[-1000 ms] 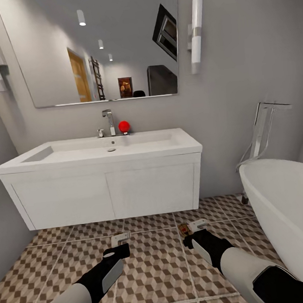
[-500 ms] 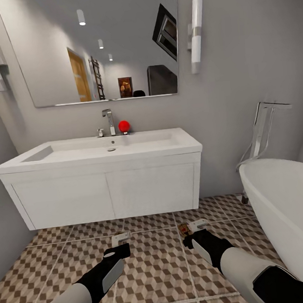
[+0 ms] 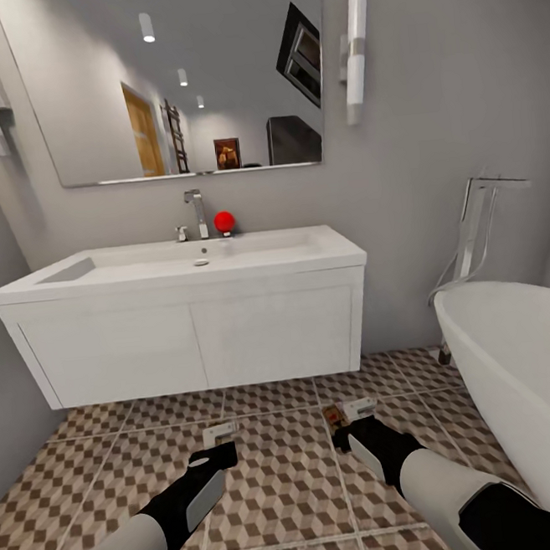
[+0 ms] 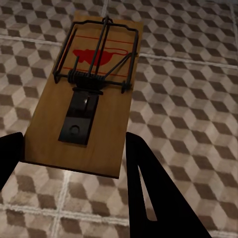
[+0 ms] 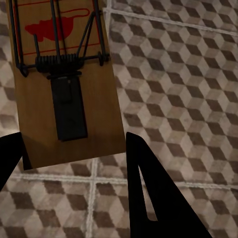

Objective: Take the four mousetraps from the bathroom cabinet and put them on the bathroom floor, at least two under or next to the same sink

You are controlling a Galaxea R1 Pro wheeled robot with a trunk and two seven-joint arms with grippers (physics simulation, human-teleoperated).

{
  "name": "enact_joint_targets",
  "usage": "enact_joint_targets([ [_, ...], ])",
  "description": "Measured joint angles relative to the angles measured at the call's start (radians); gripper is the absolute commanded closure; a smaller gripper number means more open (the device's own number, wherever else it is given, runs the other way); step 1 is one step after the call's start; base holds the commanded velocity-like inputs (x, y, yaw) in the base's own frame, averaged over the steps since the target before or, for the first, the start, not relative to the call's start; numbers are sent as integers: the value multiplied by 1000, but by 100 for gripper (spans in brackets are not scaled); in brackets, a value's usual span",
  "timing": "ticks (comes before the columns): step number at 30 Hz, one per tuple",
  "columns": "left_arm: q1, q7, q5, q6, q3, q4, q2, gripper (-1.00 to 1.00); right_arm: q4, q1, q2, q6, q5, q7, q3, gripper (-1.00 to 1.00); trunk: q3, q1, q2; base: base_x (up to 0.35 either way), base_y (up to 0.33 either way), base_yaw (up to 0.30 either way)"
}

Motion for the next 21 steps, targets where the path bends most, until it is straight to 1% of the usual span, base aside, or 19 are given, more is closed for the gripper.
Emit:
enact_joint_targets([
  [8,0,0,1,0,0,1,0,100,0,0,0,1,-1,3,0,100,-25,31,-56,0,0,0],
  [21,0,0,1,3,0,1,0,100,0,0,0,24,1,3,1,100,-75,37,-59,0,0,0],
])
